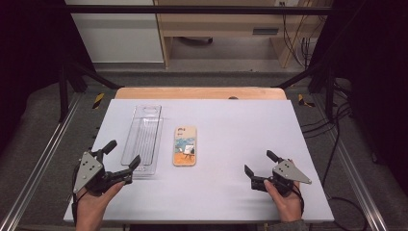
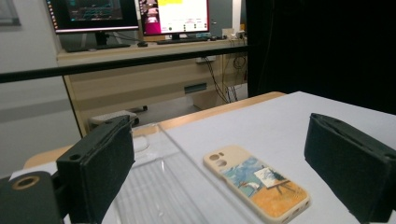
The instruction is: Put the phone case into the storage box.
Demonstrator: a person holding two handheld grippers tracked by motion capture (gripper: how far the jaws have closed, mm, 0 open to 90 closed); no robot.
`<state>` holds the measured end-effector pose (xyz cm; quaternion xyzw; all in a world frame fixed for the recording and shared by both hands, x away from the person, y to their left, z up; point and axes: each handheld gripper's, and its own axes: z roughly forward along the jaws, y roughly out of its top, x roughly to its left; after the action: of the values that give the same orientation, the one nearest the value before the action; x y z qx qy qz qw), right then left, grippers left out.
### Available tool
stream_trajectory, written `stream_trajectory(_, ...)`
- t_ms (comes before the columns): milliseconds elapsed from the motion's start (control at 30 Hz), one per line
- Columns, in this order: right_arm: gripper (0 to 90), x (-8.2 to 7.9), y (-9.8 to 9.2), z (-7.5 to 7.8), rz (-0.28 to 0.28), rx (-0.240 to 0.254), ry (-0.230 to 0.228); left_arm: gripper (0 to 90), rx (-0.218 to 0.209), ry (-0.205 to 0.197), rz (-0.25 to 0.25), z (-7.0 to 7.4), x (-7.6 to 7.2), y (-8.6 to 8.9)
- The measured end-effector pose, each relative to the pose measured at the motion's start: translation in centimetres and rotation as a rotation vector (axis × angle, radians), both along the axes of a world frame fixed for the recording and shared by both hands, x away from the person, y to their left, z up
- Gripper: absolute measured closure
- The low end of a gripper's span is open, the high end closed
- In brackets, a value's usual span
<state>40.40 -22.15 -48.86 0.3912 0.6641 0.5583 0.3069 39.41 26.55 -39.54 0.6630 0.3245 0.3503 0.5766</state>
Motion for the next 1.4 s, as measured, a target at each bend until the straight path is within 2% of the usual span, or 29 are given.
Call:
stream_trajectory(33, 4.0, 0.0, 0.0, 0.0, -0.002, -0.003, 0.000, 10.3, 0.000, 0.000, 0.000, 0.0, 0.0, 0.0)
stream_trajectory(67, 4.0, 0.0, 0.0, 0.0, -0.002, -0.003, 0.000, 10.3, -0.014, 0.009, -0.010, 0.3, 0.2, -0.6)
stream_trajectory(100, 4.0, 0.0, -0.1, 0.1, -0.004, 0.004, 0.001, 14.7, -0.009, 0.020, -0.013, 0.6, 0.5, -1.2)
stream_trajectory(167, 4.0, -0.1, -0.2, 0.1, -0.003, 0.005, -0.001, 16.8, -0.004, 0.040, -0.014, 1.1, 1.1, -2.6)
stream_trajectory(200, 4.0, -0.1, -0.1, 0.2, -0.002, 0.005, -0.004, 18.2, 0.011, 0.044, -0.021, 1.3, 1.4, -3.2)
stream_trajectory(233, 3.9, -0.2, -0.1, 0.2, -0.001, 0.005, -0.008, 24.1, 0.025, 0.049, -0.025, 1.4, 1.7, -3.9)
stream_trajectory(267, 3.9, -0.2, -0.1, 0.3, -0.002, 0.007, -0.009, 26.6, 0.031, 0.067, -0.031, 1.6, 2.3, -5.2)
stream_trajectory(300, 3.9, -0.2, -0.1, 0.3, -0.001, 0.006, -0.011, 29.9, 0.031, 0.067, -0.031, 1.6, 2.3, -5.2)
stream_trajectory(333, 3.9, -0.2, -0.1, 0.3, -0.001, 0.009, -0.010, 33.1, 0.046, 0.078, -0.019, 1.7, 2.9, -6.4)
stream_trajectory(367, 3.9, -0.2, -0.2, 0.3, -0.002, 0.011, -0.011, 35.8, 0.046, 0.078, -0.019, 1.7, 2.9, -6.4)
stream_trajectory(400, 4.0, -0.2, -0.2, 0.3, -0.002, 0.010, -0.012, 38.1, 0.049, 0.099, -0.010, 1.7, 3.6, -7.5)
stream_trajectory(433, 4.0, -0.2, -0.2, 0.3, -0.002, 0.010, -0.012, 41.3, 0.049, 0.099, -0.010, 1.7, 3.6, -7.5)
stream_trajectory(500, 3.9, -0.2, -0.4, 0.4, -0.007, 0.022, -0.014, 48.9, 0.049, 0.134, -0.002, 1.3, 4.7, -9.0)
stream_trajectory(533, 3.9, -0.2, -0.5, 0.4, -0.010, 0.025, -0.017, 52.4, 0.049, 0.134, -0.002, 1.3, 4.7, -9.0)
stream_trajectory(567, 3.9, -0.2, -0.5, 0.4, -0.012, 0.029, -0.016, 56.1, 0.054, 0.153, 0.006, 1.0, 5.4, -9.9)
stream_trajectory(667, 4.0, -0.3, -0.8, 0.5, -0.015, 0.040, -0.021, 63.6, 0.062, 0.167, 0.008, 0.8, 5.9, -10.9)
stream_trajectory(733, 4.0, -0.3, -1.0, 0.5, -0.020, 0.048, -0.020, 68.0, 0.079, 0.193, 0.017, 0.3, 6.7, -12.2)
stream_trajectory(867, 4.1, -0.3, -1.2, 0.6, -0.021, 0.059, -0.024, 77.0, 0.112, 0.226, 0.033, -0.5, 7.7, -13.6)
stream_trajectory(967, 4.1, -0.3, -1.2, 0.6, -0.022, 0.065, -0.025, 81.4, 0.129, 0.234, 0.041, -0.8, 8.0, -14.1)
stream_trajectory(1033, 4.2, -0.3, -1.3, 0.7, -0.024, 0.067, -0.029, 83.5, 0.145, 0.255, 0.049, -1.3, 8.5, -14.7)
stream_trajectory(1167, 4.3, -0.3, -1.3, 0.7, -0.024, 0.070, -0.030, 87.4, 0.150, 0.274, 0.059, -1.8, 9.0, -15.1)
stream_trajectory(1200, 4.2, -0.3, -1.3, 0.7, -0.025, 0.069, -0.031, 88.2, 0.161, 0.297, 0.082, -2.2, 9.3, -15.3)
stream_trajectory(1267, 4.2, -0.3, -1.3, 0.7, -0.024, 0.070, -0.031, 88.8, 0.168, 0.311, 0.092, -2.5, 9.6, -15.4)
stream_trajectory(1333, 4.2, -0.3, -1.3, 0.8, -0.023, 0.066, -0.031, 89.3, 0.193, 0.335, 0.136, -3.1, 10.4, -15.7)
stream_trajectory(1400, 4.3, -0.3, -1.3, 0.8, -0.023, 0.068, -0.032, 89.5, 0.195, 0.347, 0.152, -3.3, 10.7, -15.8)
